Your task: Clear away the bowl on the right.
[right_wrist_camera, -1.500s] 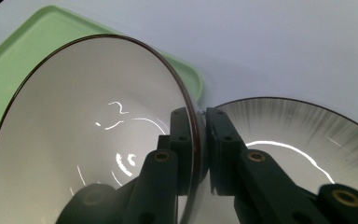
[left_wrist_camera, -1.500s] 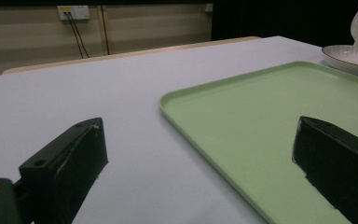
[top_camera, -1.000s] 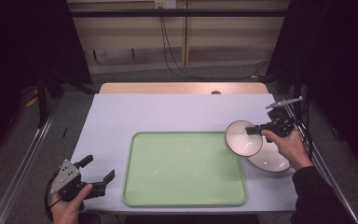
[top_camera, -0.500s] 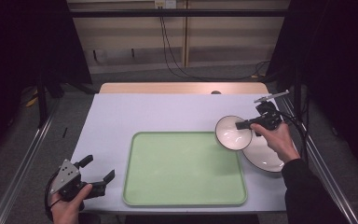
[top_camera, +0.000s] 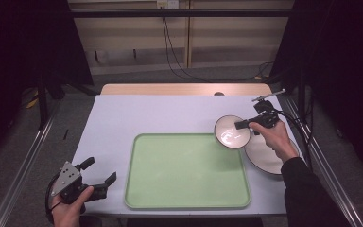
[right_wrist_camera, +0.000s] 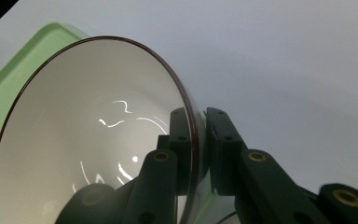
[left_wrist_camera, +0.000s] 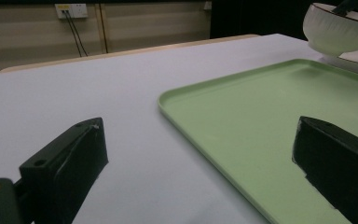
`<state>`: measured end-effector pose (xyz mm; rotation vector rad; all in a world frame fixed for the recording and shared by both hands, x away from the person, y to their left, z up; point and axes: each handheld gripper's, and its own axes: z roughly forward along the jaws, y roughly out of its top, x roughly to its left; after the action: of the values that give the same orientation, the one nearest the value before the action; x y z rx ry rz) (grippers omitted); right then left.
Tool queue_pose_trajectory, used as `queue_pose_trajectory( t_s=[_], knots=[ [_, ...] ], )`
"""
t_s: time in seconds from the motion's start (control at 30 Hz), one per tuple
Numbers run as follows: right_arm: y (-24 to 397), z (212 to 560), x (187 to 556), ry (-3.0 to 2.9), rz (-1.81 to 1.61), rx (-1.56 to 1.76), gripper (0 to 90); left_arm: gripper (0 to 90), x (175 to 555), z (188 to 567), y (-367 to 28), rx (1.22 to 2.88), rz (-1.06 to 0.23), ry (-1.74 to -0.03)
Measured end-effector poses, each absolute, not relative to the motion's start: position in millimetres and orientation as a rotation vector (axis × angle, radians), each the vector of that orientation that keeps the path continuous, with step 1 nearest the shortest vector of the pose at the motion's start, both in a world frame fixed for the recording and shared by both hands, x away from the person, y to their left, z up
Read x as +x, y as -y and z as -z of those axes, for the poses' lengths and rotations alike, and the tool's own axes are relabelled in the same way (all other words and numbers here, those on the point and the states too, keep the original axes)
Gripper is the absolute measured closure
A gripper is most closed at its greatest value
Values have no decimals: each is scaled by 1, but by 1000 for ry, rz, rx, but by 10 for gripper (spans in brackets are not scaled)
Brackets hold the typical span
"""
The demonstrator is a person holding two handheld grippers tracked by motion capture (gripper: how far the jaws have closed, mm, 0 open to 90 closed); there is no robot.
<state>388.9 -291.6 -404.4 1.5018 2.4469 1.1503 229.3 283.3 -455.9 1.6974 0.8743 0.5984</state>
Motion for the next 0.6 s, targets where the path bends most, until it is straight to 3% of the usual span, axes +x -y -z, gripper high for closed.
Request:
queue_pose_trajectory(
  t_s=[0.6],
  knots=[
    [284,419,398,-2480,-1088,1555,822,30,229,456,-284,1697,-597,-870]
  ],
)
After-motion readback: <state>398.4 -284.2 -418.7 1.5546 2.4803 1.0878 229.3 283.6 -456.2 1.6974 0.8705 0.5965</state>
